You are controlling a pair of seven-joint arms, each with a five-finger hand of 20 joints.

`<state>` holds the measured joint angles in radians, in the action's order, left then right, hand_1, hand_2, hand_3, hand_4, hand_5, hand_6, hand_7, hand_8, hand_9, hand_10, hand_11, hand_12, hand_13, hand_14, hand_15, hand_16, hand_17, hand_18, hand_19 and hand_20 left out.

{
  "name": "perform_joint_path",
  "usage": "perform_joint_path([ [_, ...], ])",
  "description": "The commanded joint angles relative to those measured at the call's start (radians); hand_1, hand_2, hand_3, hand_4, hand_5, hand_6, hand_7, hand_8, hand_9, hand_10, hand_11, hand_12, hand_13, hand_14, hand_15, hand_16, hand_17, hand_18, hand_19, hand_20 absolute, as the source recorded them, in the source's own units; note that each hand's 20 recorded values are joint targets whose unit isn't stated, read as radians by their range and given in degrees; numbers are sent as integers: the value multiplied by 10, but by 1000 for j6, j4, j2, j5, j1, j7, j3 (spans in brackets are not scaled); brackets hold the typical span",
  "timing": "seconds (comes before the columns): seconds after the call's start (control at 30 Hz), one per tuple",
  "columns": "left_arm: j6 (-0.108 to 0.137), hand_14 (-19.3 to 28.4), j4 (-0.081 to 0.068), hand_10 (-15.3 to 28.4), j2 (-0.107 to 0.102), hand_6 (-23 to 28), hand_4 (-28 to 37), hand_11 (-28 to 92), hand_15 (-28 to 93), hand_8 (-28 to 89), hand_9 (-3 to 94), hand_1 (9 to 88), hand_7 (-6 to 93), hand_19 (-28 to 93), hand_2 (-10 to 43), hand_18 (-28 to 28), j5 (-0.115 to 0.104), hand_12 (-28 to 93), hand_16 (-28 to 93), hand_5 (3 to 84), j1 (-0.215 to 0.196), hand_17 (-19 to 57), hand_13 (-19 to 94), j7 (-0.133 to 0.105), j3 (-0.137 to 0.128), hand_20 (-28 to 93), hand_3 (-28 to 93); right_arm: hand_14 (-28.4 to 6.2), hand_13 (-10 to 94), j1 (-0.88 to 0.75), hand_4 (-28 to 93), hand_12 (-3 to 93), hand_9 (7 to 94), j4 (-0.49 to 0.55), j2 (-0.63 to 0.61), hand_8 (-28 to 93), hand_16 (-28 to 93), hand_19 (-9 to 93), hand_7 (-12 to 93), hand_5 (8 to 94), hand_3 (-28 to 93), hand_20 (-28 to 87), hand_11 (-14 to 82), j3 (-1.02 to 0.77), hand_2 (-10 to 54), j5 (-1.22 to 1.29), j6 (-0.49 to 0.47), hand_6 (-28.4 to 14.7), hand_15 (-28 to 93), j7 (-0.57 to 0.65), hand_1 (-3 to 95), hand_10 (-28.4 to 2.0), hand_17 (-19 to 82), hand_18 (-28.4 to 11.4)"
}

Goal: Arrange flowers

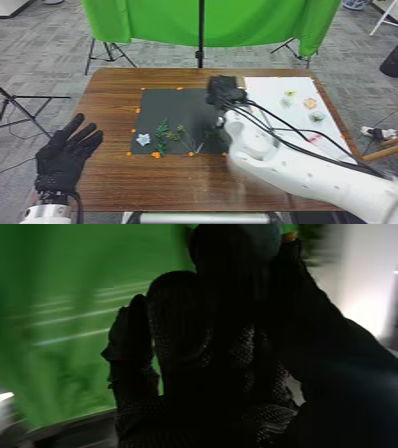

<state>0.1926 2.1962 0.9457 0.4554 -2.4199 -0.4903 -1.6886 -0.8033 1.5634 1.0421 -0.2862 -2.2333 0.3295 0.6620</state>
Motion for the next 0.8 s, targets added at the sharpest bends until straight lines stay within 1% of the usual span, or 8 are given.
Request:
perform_joint_path([
  [0.03, 6, 281, -12, 202, -61, 82, -283, 212, 480, -97, 355, 221, 111, 571, 60, 283, -11, 101, -89, 373, 67, -91, 240, -11, 18, 86, 792, -41, 758, 178, -283, 356, 937, -145, 277, 26, 288, 832, 204, 851, 691, 433, 155, 163, -95, 47, 2, 21, 632, -50, 583, -65, 274, -212],
  [0.1, -1, 281, -21, 202, -76, 82, -283, 212, 481, -97, 355, 222, 111, 571, 60, 283, -6, 101, -89, 374, 101, -91, 240, -6, 27, 85, 791, -41, 749, 222, -283, 365, 937, -154, 286, 19, 278, 831, 208, 846, 690, 446, 152, 216, -95, 102, 6, 24, 641, -24, 578, -65, 260, -214],
  [0.13, -11, 281, -25, 202, -69, 81, -283, 212, 481, -97, 355, 222, 111, 571, 60, 283, 7, 101, -89, 374, 119, -91, 240, 17, 25, 85, 790, -42, 745, 233, -283, 367, 937, -156, 288, 17, 279, 832, 209, 844, 690, 450, 153, 235, -95, 107, 11, 25, 646, 5, 575, -65, 253, -215],
  [0.23, -7, 281, -28, 201, -94, 81, -283, 212, 481, -97, 355, 222, 110, 571, 60, 283, -6, 100, -88, 374, 133, -91, 239, -1, 31, 85, 791, -47, 730, 256, -283, 370, 931, -166, 295, 12, 274, 829, 208, 839, 689, 461, 162, 269, -95, 94, -28, 27, 659, 11, 568, -66, 241, -215],
  [0.27, -12, 281, -31, 202, -75, 82, -283, 212, 481, -97, 355, 222, 110, 571, 60, 283, 9, 100, -88, 373, 147, -91, 239, 24, 25, 85, 791, -48, 726, 250, -283, 369, 928, -177, 296, 11, 271, 827, 208, 837, 687, 463, 167, 263, -95, 74, -40, 28, 663, -5, 564, -66, 238, -215],
  [0.47, -16, 281, -34, 202, -86, 82, -282, 212, 482, -97, 355, 222, 111, 571, 60, 283, -2, 100, -88, 374, 144, -91, 240, 9, 31, 85, 791, -54, 713, 229, -283, 328, 897, -176, 290, -7, 219, 813, 190, 831, 664, 485, 223, 268, -95, 74, -129, 38, 689, 2, 551, -66, 227, -213],
  [0.57, -20, 280, -42, 202, -81, 82, -283, 212, 482, -97, 355, 222, 110, 572, 60, 283, 0, 99, -88, 374, 164, -91, 240, 30, 32, 85, 791, -56, 699, 188, -283, 324, 882, -186, 293, -14, 204, 808, 172, 812, 647, 493, 224, 216, -95, 53, -206, 44, 697, -26, 547, -66, 217, -210],
  [0.8, -19, 281, -51, 202, -129, 82, -283, 212, 482, -97, 356, 223, 110, 572, 60, 284, -27, 100, -89, 374, 174, -91, 240, -7, 57, 84, 790, -59, 666, 195, -283, 281, 832, -193, 293, -35, 188, 800, 165, 748, 591, 502, 267, 237, -95, 61, -240, 48, 714, -9, 530, -74, 197, -209],
])
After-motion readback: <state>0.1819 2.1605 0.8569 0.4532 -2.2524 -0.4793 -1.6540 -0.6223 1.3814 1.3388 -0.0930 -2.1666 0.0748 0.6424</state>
